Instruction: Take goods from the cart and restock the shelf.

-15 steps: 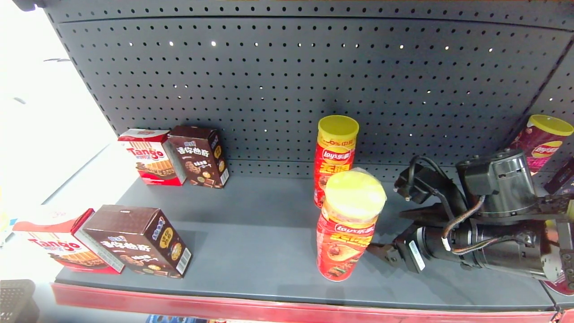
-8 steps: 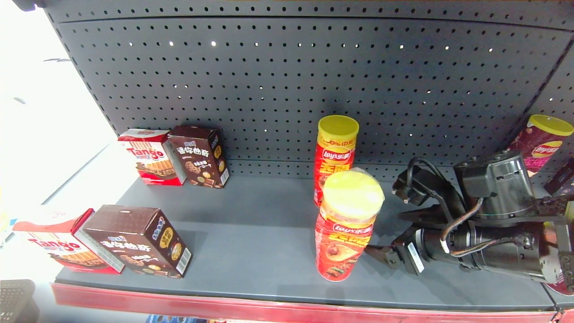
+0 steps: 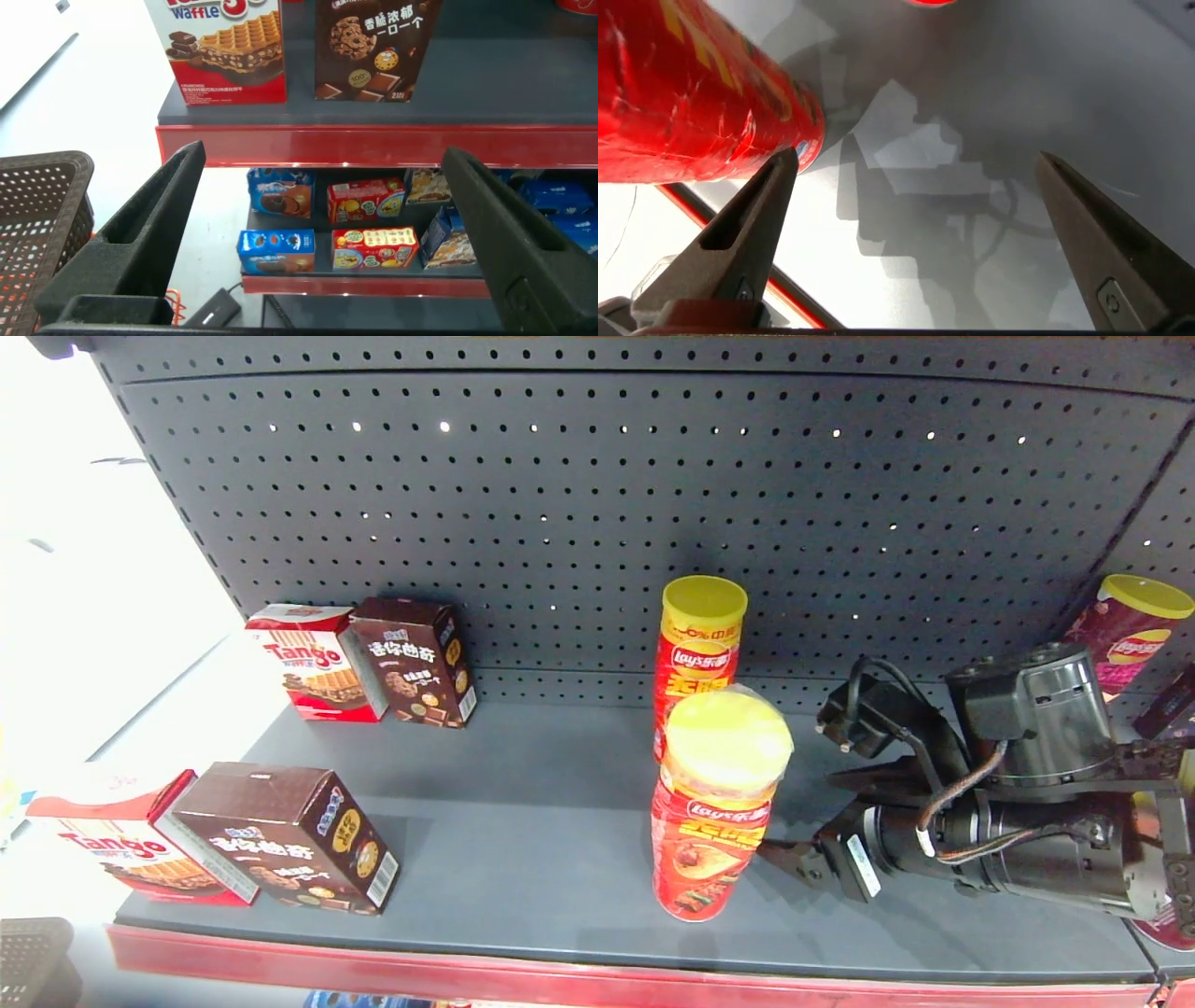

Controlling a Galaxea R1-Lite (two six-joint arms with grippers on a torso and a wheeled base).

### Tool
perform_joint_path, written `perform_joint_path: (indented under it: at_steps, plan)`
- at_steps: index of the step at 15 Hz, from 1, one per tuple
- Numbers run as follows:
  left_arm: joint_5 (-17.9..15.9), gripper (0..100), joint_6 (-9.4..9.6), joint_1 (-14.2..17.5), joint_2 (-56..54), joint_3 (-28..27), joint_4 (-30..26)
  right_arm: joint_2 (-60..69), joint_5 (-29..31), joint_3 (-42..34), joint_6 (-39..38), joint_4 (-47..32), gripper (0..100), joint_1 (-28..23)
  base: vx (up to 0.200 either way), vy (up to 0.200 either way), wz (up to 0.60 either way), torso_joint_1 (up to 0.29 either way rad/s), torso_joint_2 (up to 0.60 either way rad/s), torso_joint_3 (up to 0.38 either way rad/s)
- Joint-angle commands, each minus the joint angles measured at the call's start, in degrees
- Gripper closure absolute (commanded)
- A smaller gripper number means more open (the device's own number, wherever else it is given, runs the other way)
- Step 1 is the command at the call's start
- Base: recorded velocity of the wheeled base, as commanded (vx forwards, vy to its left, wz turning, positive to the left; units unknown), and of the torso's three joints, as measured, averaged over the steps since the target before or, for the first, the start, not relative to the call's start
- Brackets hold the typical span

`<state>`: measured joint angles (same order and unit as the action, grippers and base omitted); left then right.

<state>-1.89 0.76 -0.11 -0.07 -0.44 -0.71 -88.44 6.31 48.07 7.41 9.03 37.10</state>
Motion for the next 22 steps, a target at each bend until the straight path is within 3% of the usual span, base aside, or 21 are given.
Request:
perform_joint_path:
  at_steps: [1, 6, 11, 15, 17, 20, 22]
  plan:
    - [-0.04, 0, 0.04, 0.02, 0.07, 0.00, 0.00, 4.51, 0.36, -0.08, -0.29, 0.02, 0, -0.18, 0.000, 0.000, 0.00, 0.000, 0.00, 0.000]
    - [-0.04, 0, 0.04, 0.02, 0.07, 0.00, 0.00, 21.38, 2.91, -2.72, -2.67, 0.02, 0, -0.18, 0.000, 0.000, 0.00, 0.000, 0.00, 0.000]
    - [-0.04, 0, 0.21, -0.07, 0.07, 0.00, 0.00, 43.79, 1.77, -21.96, -2.67, 2.83, 0, 3.69, 0.000, 0.000, 0.00, 0.000, 0.00, 0.000]
    - [-0.13, 0, 0.30, -0.07, 0.07, 0.00, -0.08, 55.57, 1.60, -33.92, -3.54, 2.30, 0, 3.16, 0.000, 0.000, 0.00, 0.000, 0.00, 0.000]
    - [-0.13, 0, 0.30, -0.07, 0.07, 0.00, -0.08, 58.91, 2.74, -39.01, -10.31, 2.57, 0, 2.89, 0.000, 0.000, 0.00, 0.000, 0.00, 0.000]
    - [-0.04, 0, 0.30, 0.02, 0.07, 0.00, -0.08, 63.66, 6.87, -44.64, -11.54, 2.48, 0, -2.82, 0.000, 0.000, 0.00, 0.000, 0.00, 0.000]
    - [-0.04, 0, 0.30, 0.02, 0.07, 0.00, -0.08, 71.22, 7.22, -48.07, -11.19, -1.47, 0, -9.67, 0.000, 0.000, 0.00, 0.000, 0.00, 0.000]
